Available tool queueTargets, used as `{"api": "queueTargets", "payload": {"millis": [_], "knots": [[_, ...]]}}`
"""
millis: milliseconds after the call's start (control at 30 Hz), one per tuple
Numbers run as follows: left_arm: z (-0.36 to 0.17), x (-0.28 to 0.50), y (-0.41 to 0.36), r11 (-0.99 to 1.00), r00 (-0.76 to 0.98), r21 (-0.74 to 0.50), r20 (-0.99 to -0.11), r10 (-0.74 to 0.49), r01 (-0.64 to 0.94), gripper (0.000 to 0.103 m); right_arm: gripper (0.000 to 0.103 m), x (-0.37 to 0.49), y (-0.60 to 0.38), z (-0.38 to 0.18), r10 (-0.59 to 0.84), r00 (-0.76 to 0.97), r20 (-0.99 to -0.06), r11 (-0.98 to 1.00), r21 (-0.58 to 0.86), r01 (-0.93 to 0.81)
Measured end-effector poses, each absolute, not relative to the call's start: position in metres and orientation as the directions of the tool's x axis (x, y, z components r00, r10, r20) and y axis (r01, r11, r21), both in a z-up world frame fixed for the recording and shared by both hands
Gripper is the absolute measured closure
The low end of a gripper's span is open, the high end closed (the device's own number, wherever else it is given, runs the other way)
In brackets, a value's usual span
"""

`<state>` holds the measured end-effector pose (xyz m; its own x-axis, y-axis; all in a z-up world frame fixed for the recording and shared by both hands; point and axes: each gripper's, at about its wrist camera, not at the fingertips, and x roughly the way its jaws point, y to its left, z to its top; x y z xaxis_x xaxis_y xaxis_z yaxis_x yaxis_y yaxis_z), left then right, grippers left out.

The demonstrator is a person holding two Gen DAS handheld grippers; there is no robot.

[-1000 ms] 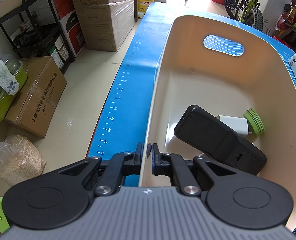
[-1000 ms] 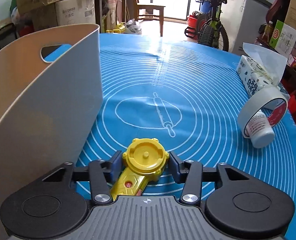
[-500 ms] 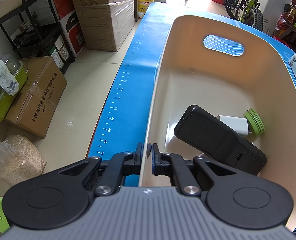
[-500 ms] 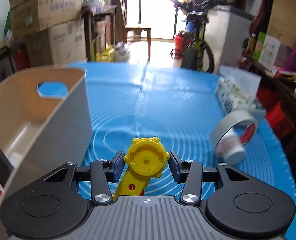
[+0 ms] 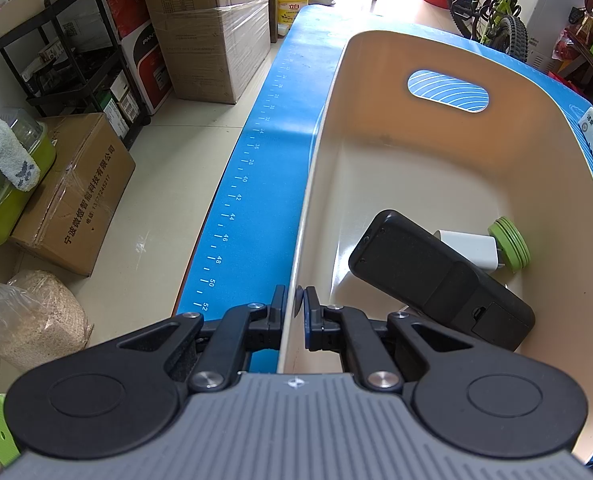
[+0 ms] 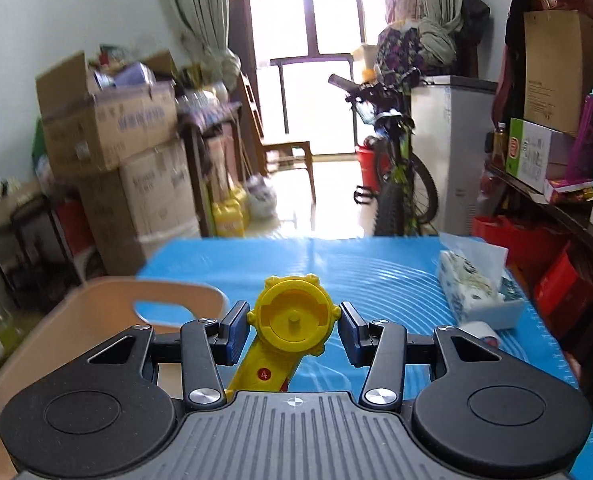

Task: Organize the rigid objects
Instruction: 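Carry the yellow toy into the basket and release it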

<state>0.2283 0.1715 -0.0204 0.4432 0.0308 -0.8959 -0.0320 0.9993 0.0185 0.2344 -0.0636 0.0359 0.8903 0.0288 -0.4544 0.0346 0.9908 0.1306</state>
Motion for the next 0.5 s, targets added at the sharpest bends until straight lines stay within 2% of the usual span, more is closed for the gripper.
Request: {"api": "queueTargets", "payload": {"millis": [233, 500], "knots": [[-0.020, 0.228, 0.172, 0.999, 0.444, 0.021, -0.895, 0.032, -0.030, 0.093, 0.050, 0.231, -0.037, 0.049, 0.123, 0.905, -0.408, 0.983, 0.174, -0.055], [-0.019, 0.228, 0.173, 0.999, 0.444, 0.023, -0.895, 0.034, -0.030, 0.093, 0.050, 0.238, 0.015, 0.025, 0.220, 0.845, -0.488, 0.976, 0.118, -0.185]]}}
